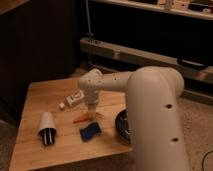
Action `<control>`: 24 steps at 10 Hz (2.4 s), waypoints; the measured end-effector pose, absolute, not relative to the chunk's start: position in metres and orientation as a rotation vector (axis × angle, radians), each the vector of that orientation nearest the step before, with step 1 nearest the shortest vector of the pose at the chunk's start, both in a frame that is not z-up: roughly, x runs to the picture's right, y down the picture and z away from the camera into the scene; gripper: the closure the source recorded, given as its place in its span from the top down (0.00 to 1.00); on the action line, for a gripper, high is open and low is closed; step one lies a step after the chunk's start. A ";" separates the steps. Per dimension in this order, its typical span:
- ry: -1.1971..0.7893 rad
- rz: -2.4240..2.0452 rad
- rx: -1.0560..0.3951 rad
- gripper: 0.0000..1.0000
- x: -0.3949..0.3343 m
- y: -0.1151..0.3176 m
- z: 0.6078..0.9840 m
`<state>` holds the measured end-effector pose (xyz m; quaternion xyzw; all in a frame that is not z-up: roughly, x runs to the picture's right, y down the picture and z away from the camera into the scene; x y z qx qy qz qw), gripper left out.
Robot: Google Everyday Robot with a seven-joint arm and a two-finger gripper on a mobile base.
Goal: Drag the pepper across the table
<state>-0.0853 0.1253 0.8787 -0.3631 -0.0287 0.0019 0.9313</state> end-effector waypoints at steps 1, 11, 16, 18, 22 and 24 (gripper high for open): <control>-0.047 0.016 -0.737 0.23 -0.089 0.122 0.884; 0.026 0.095 -0.709 0.23 -0.061 0.115 0.897; 0.125 0.152 -0.681 0.23 -0.005 0.109 0.893; 0.158 0.175 -0.680 0.23 0.013 0.108 0.889; 0.220 0.208 -0.678 0.23 0.045 0.108 0.884; 0.246 0.233 -0.670 0.23 0.060 0.106 0.883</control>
